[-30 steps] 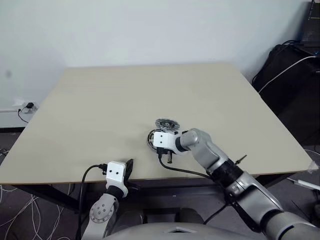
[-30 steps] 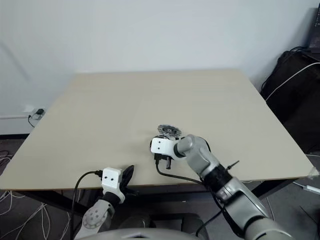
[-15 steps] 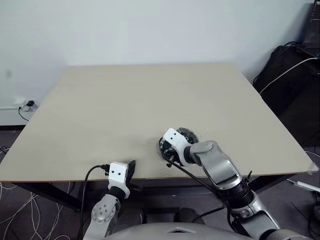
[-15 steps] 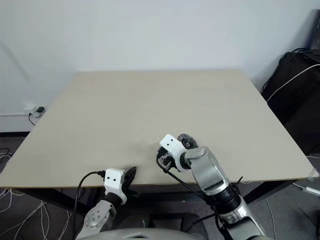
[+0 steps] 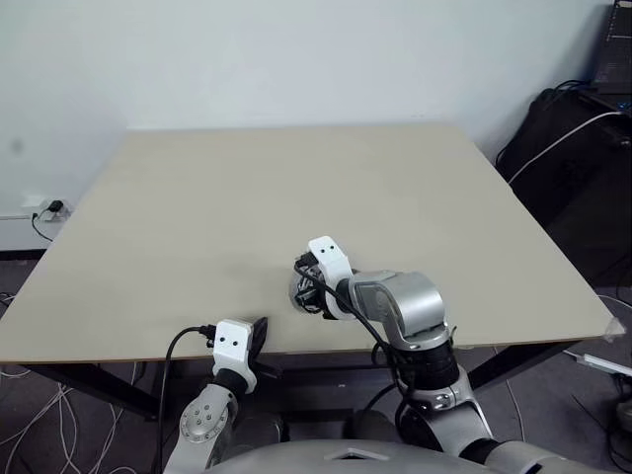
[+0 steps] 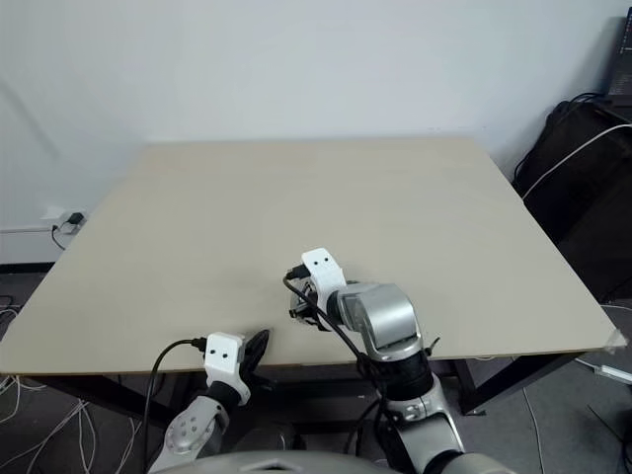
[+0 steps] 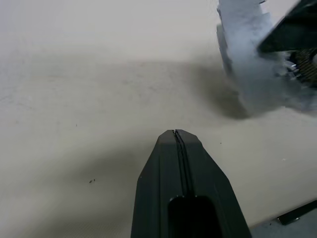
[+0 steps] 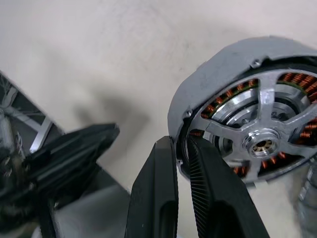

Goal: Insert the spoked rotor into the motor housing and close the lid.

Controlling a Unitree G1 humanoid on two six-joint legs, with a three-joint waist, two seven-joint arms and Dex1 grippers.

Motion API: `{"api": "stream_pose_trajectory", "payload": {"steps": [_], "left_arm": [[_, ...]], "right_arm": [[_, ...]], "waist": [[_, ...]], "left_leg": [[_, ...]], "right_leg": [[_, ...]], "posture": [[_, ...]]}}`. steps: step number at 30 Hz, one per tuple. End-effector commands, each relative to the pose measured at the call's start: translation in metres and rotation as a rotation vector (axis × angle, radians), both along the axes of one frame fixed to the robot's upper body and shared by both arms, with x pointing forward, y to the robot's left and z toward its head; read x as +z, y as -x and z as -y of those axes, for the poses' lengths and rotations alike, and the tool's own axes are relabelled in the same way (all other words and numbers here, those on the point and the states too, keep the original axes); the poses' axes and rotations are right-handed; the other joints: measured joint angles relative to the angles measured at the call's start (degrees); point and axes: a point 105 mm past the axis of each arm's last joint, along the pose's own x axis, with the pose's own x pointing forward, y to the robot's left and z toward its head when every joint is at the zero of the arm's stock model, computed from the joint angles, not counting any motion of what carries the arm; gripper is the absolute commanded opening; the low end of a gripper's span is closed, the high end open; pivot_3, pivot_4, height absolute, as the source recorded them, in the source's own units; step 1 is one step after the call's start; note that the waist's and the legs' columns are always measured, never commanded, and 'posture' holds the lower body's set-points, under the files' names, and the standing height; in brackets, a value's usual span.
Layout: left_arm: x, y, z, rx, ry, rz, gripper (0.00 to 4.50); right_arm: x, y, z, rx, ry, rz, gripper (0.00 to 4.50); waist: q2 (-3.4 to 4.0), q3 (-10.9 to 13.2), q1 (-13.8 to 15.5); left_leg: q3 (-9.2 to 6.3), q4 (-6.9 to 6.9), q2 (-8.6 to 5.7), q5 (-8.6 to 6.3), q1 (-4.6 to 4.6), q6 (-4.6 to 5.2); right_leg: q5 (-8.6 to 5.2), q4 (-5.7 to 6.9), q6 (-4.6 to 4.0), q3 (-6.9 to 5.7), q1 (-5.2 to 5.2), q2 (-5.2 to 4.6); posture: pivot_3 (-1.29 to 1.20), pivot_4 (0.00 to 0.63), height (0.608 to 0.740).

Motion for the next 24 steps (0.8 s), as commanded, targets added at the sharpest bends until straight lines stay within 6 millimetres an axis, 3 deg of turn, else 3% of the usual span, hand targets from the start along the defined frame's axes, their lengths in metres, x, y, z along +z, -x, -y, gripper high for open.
{"api": "stream_pose_trajectory", "payload": {"steps": [1,12,20,22,24], "left_arm": [[0.021,-0.007,0.004,-0.001,0.013,0.07,0.0],[0.024,-0.007,0.002,0.003,0.006,0.068,0.0],[0.022,-0.006,0.001,0.001,0.004,0.066,0.0],[0.022,-0.006,0.001,0.001,0.003,0.066,0.0],[0.021,-0.006,0.0,0.0,0.001,0.065,0.0]], "right_arm": [[-0.001,-0.01,-0.007,-0.026,-0.004,0.025,0.09],[-0.025,-0.02,-0.017,-0.039,0.004,-0.002,0.09],[-0.028,-0.024,-0.03,-0.062,-0.075,-0.023,2.62],[-0.013,-0.025,-0.041,-0.058,-0.186,-0.024,3.26],[0.009,-0.026,-0.052,-0.042,-0.318,-0.002,3.26]], "waist": [[0.02,0.0,-0.06],[0.1,-0.11,-0.11],[0.24,-0.18,-0.42],[0.28,-0.2,-0.47],[0.29,-0.13,-0.46]], "left_leg": [[0.0,0.0,0.0,-0.01,0.0,-0.02],[0.0,0.0,-0.04,0.05,0.05,0.07],[0.0,0.0,-0.04,0.08,0.14,0.05],[0.0,0.0,-0.04,0.07,0.15,-0.03],[0.0,0.01,-0.04,0.13,0.14,-0.08]], "right_leg": [[0.0,0.0,0.0,0.0,0.0,0.0],[0.0,0.0,0.0,-0.02,0.06,0.06],[-0.12,0.01,0.29,-0.02,0.15,0.07],[-0.11,0.01,0.35,-0.02,0.17,0.05],[-0.09,0.01,0.38,-0.03,0.18,0.03]], "posture": [[0.0,0.0,0.74],[0.0,0.0,0.74],[0.0,0.0,0.74],[0.0,0.0,0.74],[0.0,0.0,0.74]]}}
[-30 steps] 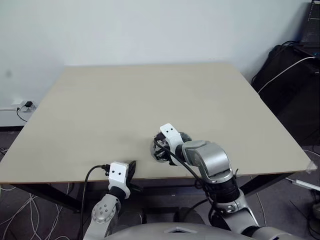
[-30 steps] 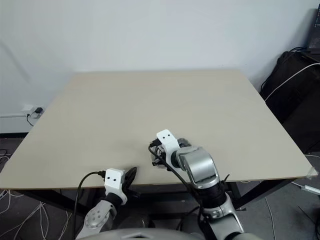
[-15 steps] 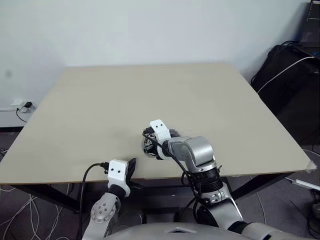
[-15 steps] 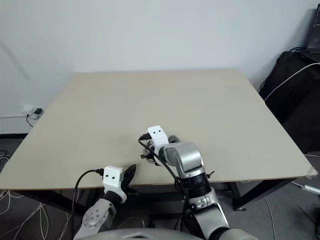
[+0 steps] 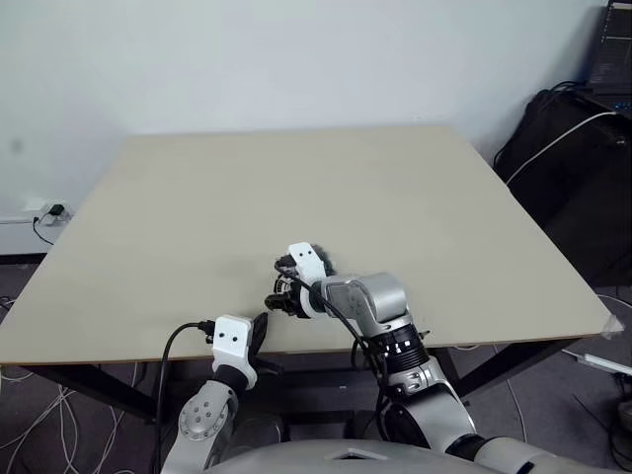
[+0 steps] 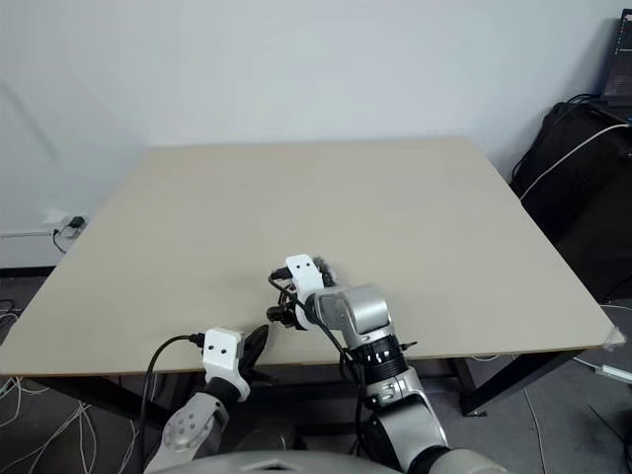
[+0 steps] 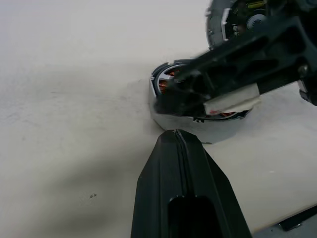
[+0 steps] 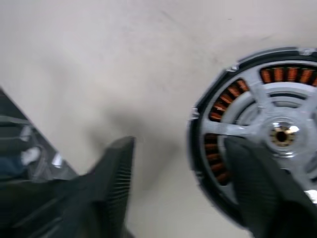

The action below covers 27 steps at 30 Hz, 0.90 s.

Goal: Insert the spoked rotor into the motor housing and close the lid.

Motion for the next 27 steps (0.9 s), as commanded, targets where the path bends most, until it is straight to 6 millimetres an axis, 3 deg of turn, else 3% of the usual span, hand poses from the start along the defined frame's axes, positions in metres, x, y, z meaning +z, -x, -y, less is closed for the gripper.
{"api": "stream_pose_trajectory", "payload": {"steps": [1,4,8,14,20,23,27], "left_arm": [[0.011,-0.004,0.0,-0.008,0.002,0.049,0.0],[0.01,-0.004,-0.001,-0.012,0.0,0.048,0.0],[0.011,-0.004,-0.001,-0.019,-0.001,0.048,0.0],[0.009,-0.004,0.0,-0.031,-0.001,0.043,0.0],[0.009,-0.005,0.002,-0.046,-0.003,0.043,0.0],[0.011,-0.007,0.002,-0.049,-0.004,0.046,0.0],[0.014,-0.007,0.002,-0.052,-0.006,0.049,0.0]], "right_arm": [[0.05,-0.01,-0.025,-0.011,-0.247,0.091,3.26],[0.083,-0.017,-0.028,-0.035,-0.394,0.159,3.26],[0.112,-0.039,-0.006,-0.171,-0.43,0.338,1.98],[0.119,-0.053,0.031,-0.345,-0.441,0.385,0.01],[0.114,-0.06,0.066,-0.484,-0.367,0.441,0.01],[0.095,-0.061,0.088,-0.509,-0.187,0.511,0.01],[0.068,-0.05,0.098,-0.408,0.0,0.557,0.01]], "waist": [[0.04,0.06,-0.07],[0.08,0.14,-0.76],[0.08,0.15,-0.96],[0.08,0.15,-0.9],[0.13,0.19,-0.89],[0.14,0.2,-0.86],[0.12,0.2,-0.82]], "left_leg": [[0.0,0.01,0.0,0.01,-0.01,-0.01],[-0.01,0.01,0.0,0.02,-0.01,-0.01],[-0.03,-0.1,0.01,0.09,-0.03,0.14],[-0.03,-0.17,0.01,0.08,-0.1,0.21],[-0.02,-0.16,0.03,0.07,-0.12,0.22],[-0.02,-0.16,0.05,0.08,-0.11,0.22],[0.03,-0.15,0.02,0.07,-0.12,0.27]], "right_leg": [[0.0,0.0,-0.01,0.01,0.0,0.0],[0.02,0.0,0.04,0.02,-0.02,0.02],[0.01,-0.01,0.03,0.02,-0.1,0.01],[0.09,-0.04,-0.28,0.08,-0.2,-0.04],[-0.05,-0.05,-0.08,0.07,-0.2,-0.05],[-0.05,-0.06,-0.09,0.06,-0.19,-0.05],[-0.05,-0.1,-0.1,0.07,-0.15,-0.04]], "posture": [[0.0,0.0,0.74],[0.0,0.0,0.74],[0.0,0.0,0.74],[0.0,0.0,0.74],[0.0,0.0,0.74],[0.0,0.0,0.74],[0.0,0.0,0.74]]}}
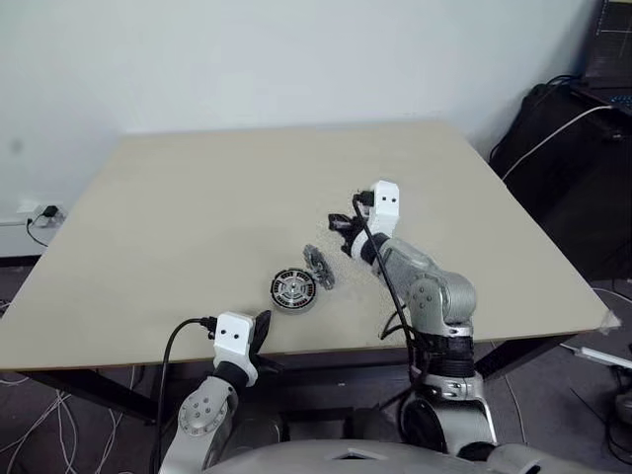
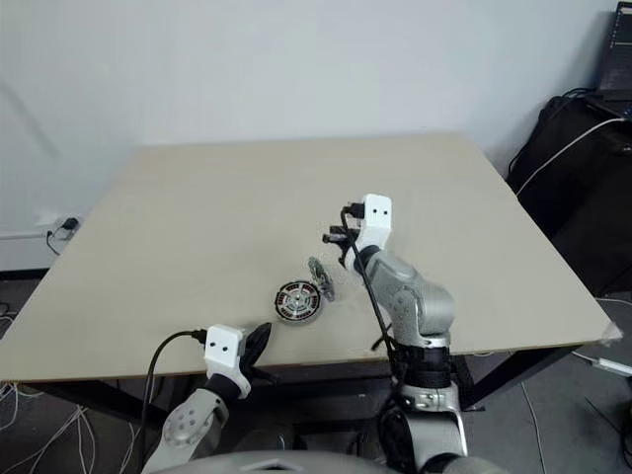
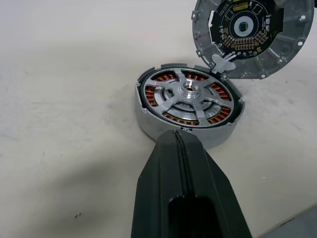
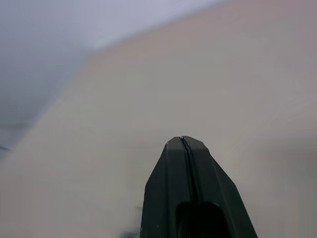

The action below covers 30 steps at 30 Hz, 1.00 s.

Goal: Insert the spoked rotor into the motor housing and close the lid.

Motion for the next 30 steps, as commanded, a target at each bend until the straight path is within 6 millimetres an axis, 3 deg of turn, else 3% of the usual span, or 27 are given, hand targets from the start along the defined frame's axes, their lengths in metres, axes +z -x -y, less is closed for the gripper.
{"api": "stream_pose_trajectory", "payload": {"steps": [1,7,16,22,30], "left_arm": [[0.014,-0.004,0.001,-0.009,0.004,0.045,0.0],[0.014,-0.003,-0.001,-0.007,-0.008,0.047,0.0],[0.01,-0.004,-0.007,-0.004,-0.027,0.05,0.0],[0.012,-0.004,-0.007,-0.003,-0.029,0.052,0.0],[0.014,-0.004,-0.006,0.003,-0.028,0.056,0.0]], "right_arm": [[-0.005,0.007,0.001,0.06,0.155,0.074,0.01],[-0.024,0.024,-0.003,0.183,0.197,0.035,0.01],[-0.007,0.054,-0.039,0.473,0.01,0.017,0.01],[0.0,0.057,-0.054,0.521,-0.031,0.025,0.01],[-0.019,0.057,-0.073,0.552,-0.015,-0.029,0.01]], "waist": [[-0.01,0.03,-0.03],[-0.11,0.13,-0.06],[-0.3,0.25,0.1],[-0.31,0.26,0.07],[-0.32,0.26,0.07]], "left_leg": [[0.02,0.01,0.0,-0.01,0.0,0.02],[0.02,0.01,0.13,-0.01,0.03,0.02],[0.0,0.09,0.06,-0.03,0.01,0.05],[-0.02,0.09,0.11,-0.04,0.01,0.04],[-0.02,0.08,0.1,-0.04,0.01,0.03]], "right_leg": [[0.0,0.0,0.0,0.01,0.0,0.0],[-0.03,0.02,0.0,0.05,0.0,-0.01],[0.01,-0.05,0.07,0.02,0.07,-0.04],[0.0,-0.02,0.07,0.01,0.04,-0.06],[0.01,-0.02,0.07,0.02,0.04,-0.05]], "posture": [[0.0,0.0,0.74],[0.0,0.0,0.74],[0.0,0.0,0.74],[0.0,0.0,0.74],[0.0,0.0,0.74]]}}
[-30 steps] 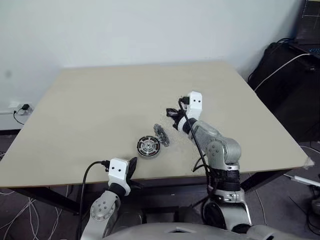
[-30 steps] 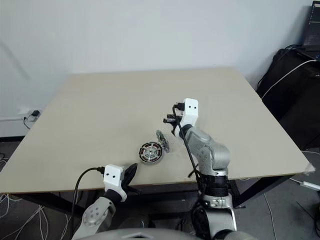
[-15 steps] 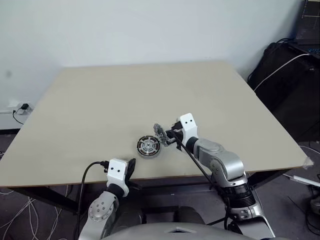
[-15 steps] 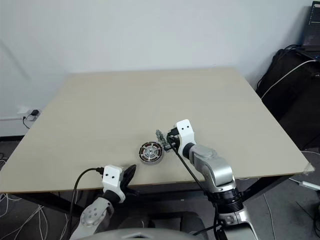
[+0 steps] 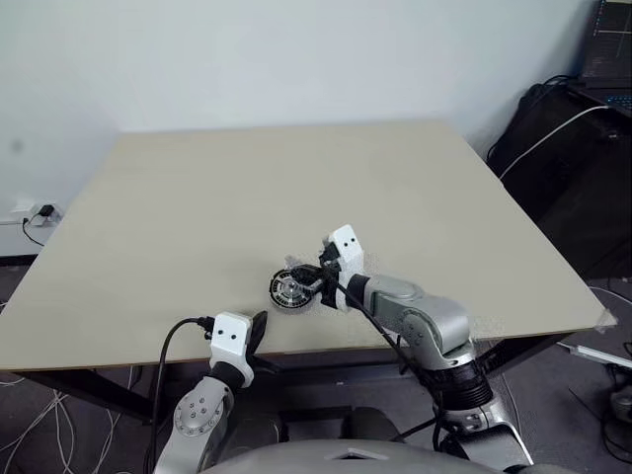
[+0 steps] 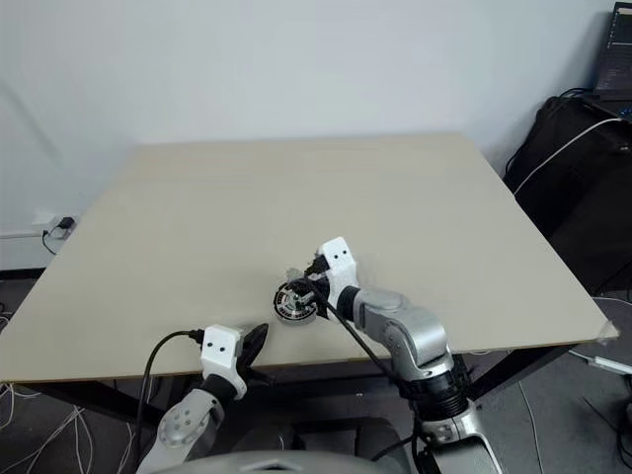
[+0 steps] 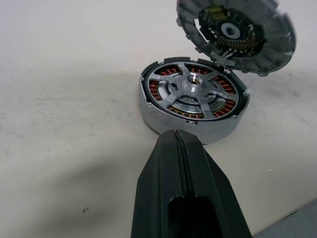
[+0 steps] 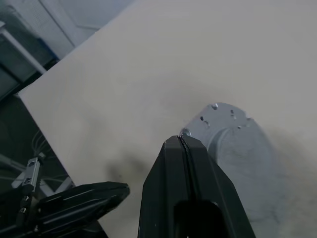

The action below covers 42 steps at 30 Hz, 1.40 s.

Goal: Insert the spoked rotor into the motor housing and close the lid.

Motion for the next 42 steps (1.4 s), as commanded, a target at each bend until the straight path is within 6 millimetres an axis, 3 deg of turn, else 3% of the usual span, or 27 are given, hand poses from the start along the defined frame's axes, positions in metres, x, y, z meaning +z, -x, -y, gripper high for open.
{"api": "stream_pose_trajectory", "payload": {"steps": [1,20,22,27,31,35,42], "left_arm": [[0.014,-0.004,-0.001,0.004,-0.003,0.057,0.0],[0.011,-0.004,-0.001,0.006,0.0,0.054,0.0],[0.01,-0.004,0.0,0.006,0.001,0.054,0.0],[0.01,-0.004,0.0,0.008,0.002,0.053,0.0],[0.009,-0.004,0.0,0.005,0.002,0.051,0.0],[0.008,-0.005,0.0,0.002,0.003,0.053,0.0],[0.009,-0.005,0.0,-0.003,0.004,0.055,0.0]], "right_arm": [[-0.002,-0.005,-0.01,0.012,0.003,0.008,0.01],[-0.063,-0.004,-0.029,0.033,0.124,-0.146,0.01],[-0.056,-0.006,-0.031,0.034,0.095,-0.122,0.01],[-0.007,-0.016,-0.031,0.033,-0.05,0.108,0.01],[0.002,-0.01,-0.018,0.144,0.079,0.358,0.01],[-0.002,-0.002,-0.002,0.261,0.145,0.487,1.24],[-0.017,-0.004,0.013,0.307,0.171,0.491,3.55]], "waist": [[0.0,0.0,-0.02],[0.08,-0.14,-0.07],[0.11,-0.17,-0.08],[0.14,-0.13,-0.05],[0.11,-0.14,-0.05],[0.04,-0.1,-0.05],[-0.04,-0.07,0.03]], "left_leg": [[0.0,0.0,0.0,0.0,0.0,0.0],[0.01,0.0,-0.04,0.0,0.08,-0.02],[0.01,0.0,-0.04,0.0,0.1,-0.03],[0.0,0.01,-0.05,0.0,0.08,-0.06],[0.01,0.0,-0.1,-0.01,0.07,-0.03],[0.02,0.0,-0.11,0.0,0.07,-0.02],[0.02,0.05,-0.01,0.01,0.13,-0.02]], "right_leg": [[0.0,0.0,0.0,0.0,0.0,-0.01],[0.02,0.04,0.0,0.0,0.04,0.07],[0.02,0.04,0.01,0.0,0.07,0.07],[0.02,0.05,0.03,-0.01,0.05,0.08],[0.02,0.01,0.04,-0.03,0.06,0.1],[0.01,-0.01,0.04,-0.04,0.08,0.09],[0.01,0.03,0.04,-0.03,0.13,0.07]], "posture": [[0.0,0.0,0.74],[0.0,0.0,0.74],[0.0,0.0,0.74],[0.0,0.0,0.74],[0.0,0.0,0.74],[0.0,0.0,0.74],[0.0,0.0,0.74]]}}
